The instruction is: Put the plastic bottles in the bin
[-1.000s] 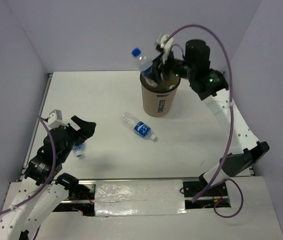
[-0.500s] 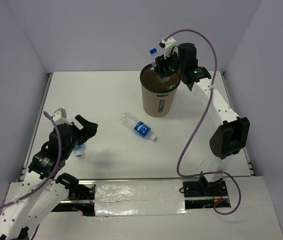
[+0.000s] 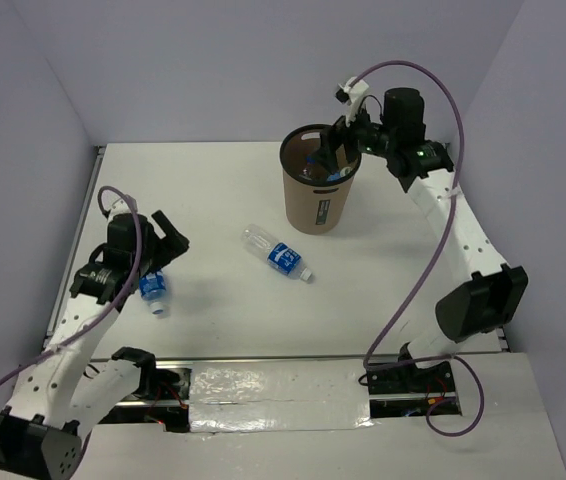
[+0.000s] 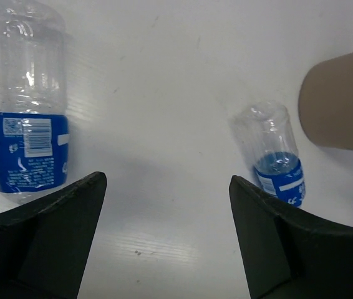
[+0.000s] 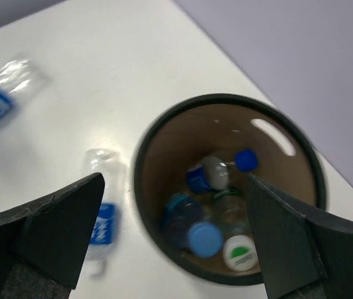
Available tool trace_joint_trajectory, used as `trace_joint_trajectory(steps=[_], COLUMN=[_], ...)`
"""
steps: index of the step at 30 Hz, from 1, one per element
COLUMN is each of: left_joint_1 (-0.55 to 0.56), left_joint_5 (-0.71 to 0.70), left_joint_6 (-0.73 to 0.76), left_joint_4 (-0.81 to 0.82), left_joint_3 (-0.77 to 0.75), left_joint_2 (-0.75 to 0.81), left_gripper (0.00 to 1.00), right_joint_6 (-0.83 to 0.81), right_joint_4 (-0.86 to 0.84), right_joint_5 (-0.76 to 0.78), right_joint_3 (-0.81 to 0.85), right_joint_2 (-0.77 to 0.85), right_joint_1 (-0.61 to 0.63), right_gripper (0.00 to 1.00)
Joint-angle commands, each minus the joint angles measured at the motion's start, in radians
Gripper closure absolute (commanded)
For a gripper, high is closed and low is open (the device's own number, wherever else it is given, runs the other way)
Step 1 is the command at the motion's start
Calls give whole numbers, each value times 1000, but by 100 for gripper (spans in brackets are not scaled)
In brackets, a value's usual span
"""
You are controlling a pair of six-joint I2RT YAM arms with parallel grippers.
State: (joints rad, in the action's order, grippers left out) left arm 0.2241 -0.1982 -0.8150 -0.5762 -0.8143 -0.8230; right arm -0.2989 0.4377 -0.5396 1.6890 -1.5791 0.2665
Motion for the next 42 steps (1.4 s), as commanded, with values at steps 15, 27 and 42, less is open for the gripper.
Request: trace_joint_trajectory(steps=[15, 27, 42], left_joint_1=[-310, -338, -365], left_joint_5=[68, -15, 34], left_joint_6=[224, 254, 321], left_joint_4=[-109, -119, -65], left_joint_3=[-232, -282, -253], left_joint_2=[-421, -656, -795], left_gripper=[1, 1, 8], right_joint_6=[-174, -103, -68], right_joint_4=[220, 161, 150], right_joint_5=[-427, -418, -395], right_joint_3=[-463, -511, -523], right_joint_2=[271, 297, 318], right_joint_1=[68, 82, 83], right_gripper=[0, 0, 0])
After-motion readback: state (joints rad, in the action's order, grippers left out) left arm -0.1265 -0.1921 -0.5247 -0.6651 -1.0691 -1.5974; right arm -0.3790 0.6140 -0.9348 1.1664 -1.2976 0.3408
